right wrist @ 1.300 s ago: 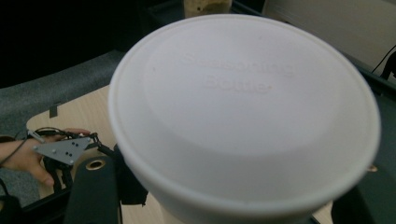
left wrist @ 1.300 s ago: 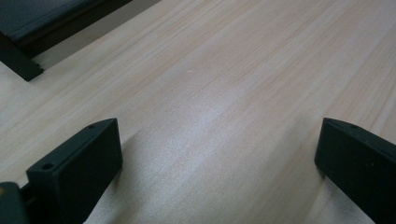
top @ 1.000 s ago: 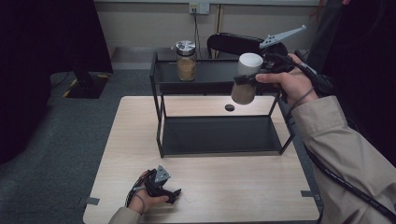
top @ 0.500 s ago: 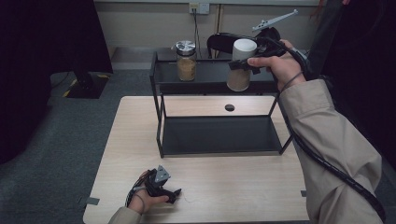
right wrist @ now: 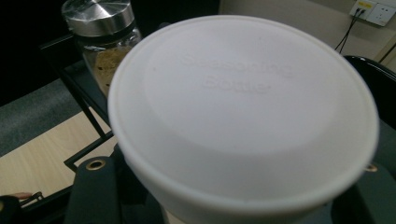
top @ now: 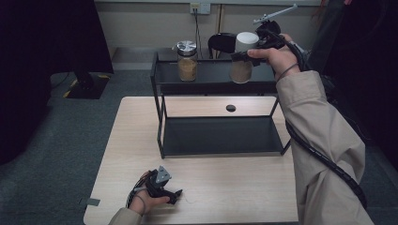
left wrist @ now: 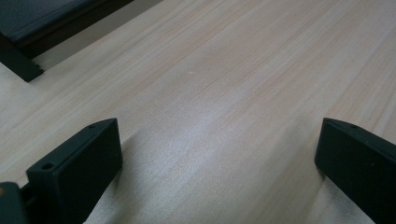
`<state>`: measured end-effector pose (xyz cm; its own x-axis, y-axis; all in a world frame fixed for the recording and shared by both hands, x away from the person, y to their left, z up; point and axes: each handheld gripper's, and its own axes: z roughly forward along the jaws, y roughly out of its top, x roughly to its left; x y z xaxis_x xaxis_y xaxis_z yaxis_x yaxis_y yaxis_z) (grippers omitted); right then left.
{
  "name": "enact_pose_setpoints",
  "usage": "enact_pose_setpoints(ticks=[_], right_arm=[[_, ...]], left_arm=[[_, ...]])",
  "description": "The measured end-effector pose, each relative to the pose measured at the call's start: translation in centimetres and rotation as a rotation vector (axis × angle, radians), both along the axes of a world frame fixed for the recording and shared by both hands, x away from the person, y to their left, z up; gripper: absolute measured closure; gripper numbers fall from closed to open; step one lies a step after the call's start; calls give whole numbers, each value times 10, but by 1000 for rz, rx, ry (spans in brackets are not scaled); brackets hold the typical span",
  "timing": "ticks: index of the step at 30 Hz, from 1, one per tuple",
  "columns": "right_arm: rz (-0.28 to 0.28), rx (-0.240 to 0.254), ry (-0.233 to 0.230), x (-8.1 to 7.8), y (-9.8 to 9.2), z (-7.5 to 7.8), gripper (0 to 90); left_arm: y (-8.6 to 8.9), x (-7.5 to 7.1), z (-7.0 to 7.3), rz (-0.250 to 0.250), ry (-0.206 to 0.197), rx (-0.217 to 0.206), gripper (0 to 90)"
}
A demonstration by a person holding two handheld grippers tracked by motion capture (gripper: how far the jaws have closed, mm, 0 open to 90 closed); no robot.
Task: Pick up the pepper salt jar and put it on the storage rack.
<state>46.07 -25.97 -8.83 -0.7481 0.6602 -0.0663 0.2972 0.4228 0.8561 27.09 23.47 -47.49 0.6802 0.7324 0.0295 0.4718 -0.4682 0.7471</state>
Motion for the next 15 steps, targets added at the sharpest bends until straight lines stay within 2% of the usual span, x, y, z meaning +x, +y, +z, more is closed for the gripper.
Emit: enact_pose_setpoints(ticks=[11, 15], right_arm=[[-45, -34, -6, 9, 7, 1, 352], [-52, -31, -2, 13, 10, -2, 352]], left_arm=[[0, 0, 0, 1, 0, -1, 0], [0, 0, 0, 1, 0, 0, 0]])
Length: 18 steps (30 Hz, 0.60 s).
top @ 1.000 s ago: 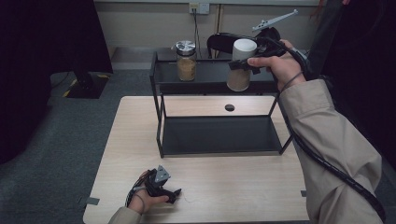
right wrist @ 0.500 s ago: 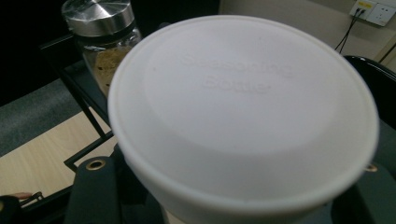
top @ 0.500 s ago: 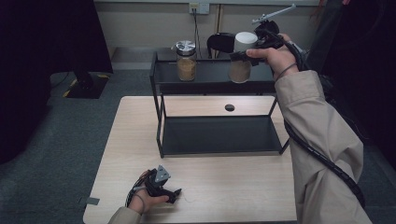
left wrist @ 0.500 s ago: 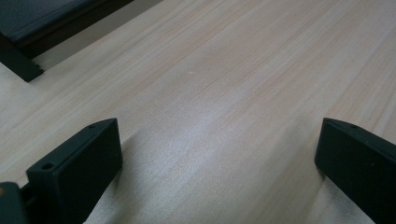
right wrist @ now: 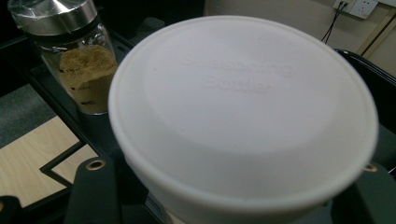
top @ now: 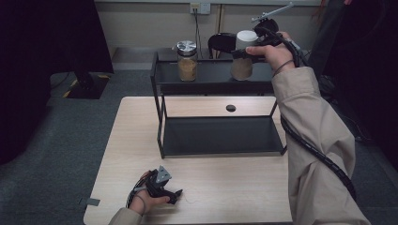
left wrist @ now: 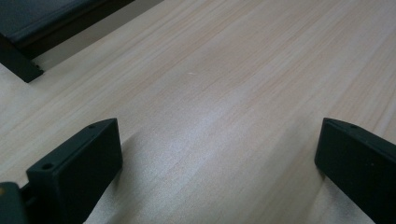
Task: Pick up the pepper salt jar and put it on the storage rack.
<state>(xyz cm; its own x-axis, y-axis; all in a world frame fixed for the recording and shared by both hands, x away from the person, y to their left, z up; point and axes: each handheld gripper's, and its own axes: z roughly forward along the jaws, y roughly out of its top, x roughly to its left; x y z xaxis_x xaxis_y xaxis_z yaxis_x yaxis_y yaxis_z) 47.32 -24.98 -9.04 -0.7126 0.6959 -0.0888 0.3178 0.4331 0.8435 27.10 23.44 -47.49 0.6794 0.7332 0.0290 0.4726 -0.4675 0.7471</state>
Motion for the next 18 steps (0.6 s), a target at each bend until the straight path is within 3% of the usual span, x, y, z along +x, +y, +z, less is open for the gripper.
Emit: enact_pose_setpoints(ticks=[18], right_arm=[[-16, 34, 7, 5, 1, -10, 351]], left_arm=[[0, 0, 0, 0, 0, 0, 0]])
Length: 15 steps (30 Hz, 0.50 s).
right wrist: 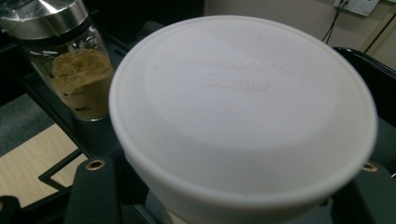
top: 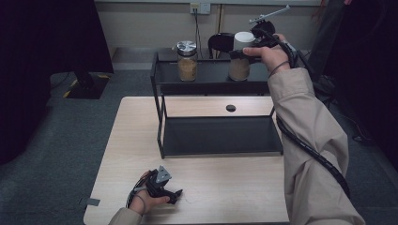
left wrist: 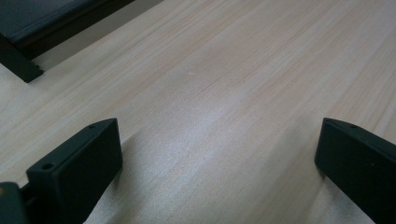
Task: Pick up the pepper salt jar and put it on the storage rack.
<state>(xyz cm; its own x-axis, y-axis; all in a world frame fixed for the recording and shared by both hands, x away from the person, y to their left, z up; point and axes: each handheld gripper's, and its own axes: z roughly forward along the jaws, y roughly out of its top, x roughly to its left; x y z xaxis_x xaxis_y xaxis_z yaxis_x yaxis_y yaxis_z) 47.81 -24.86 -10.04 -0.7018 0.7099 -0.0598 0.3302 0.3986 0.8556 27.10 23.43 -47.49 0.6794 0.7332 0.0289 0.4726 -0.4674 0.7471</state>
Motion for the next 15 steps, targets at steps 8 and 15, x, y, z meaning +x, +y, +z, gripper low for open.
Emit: enact_pose_setpoints(ticks=[8, 15], right_arm=[[-8, 19, -5, -2, -2, -4, 349], [-14, 22, -29, -5, -2, -8, 331]], left_arm=[[0, 0, 0, 1, -1, 1, 0], [0, 0, 0, 1, 0, 1, 0]])
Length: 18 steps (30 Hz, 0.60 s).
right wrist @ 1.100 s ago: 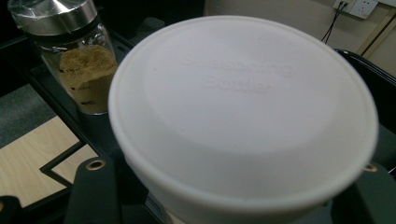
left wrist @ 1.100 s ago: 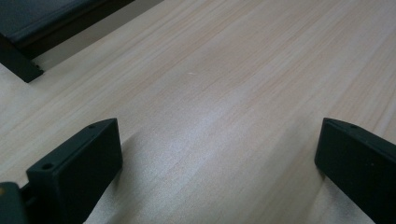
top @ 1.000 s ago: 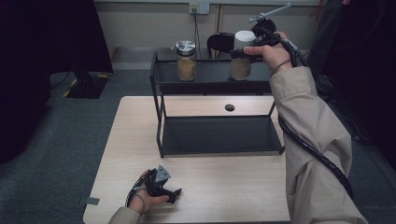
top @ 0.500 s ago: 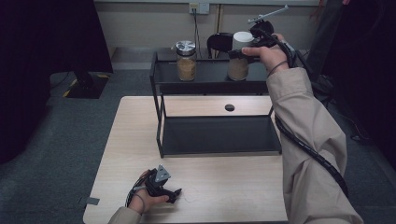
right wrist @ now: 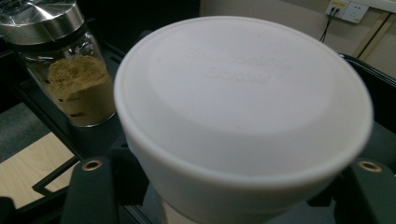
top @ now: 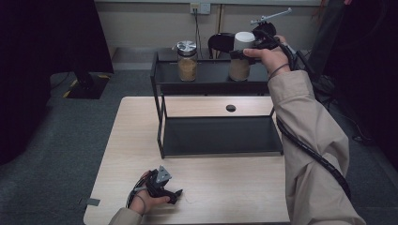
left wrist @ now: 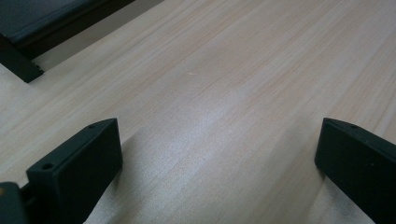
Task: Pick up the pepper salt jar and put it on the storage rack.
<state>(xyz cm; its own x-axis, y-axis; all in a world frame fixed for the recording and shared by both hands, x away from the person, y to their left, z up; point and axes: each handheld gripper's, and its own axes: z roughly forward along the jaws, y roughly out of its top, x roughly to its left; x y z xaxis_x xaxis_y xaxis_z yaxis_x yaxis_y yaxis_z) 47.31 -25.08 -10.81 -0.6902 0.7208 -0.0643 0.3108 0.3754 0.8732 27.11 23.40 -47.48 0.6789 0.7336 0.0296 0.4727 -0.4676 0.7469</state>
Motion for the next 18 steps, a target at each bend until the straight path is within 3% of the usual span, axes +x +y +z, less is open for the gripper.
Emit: enact_pose_setpoints(ticks=[9, 18], right_arm=[[-33, 30, -2, -11, -5, -1, 175], [2, 32, 8, -22, -19, -13, 78]], left_arm=[[0, 0, 0, 1, 0, 0, 0], [0, 0, 0, 4, -2, -1, 0]])
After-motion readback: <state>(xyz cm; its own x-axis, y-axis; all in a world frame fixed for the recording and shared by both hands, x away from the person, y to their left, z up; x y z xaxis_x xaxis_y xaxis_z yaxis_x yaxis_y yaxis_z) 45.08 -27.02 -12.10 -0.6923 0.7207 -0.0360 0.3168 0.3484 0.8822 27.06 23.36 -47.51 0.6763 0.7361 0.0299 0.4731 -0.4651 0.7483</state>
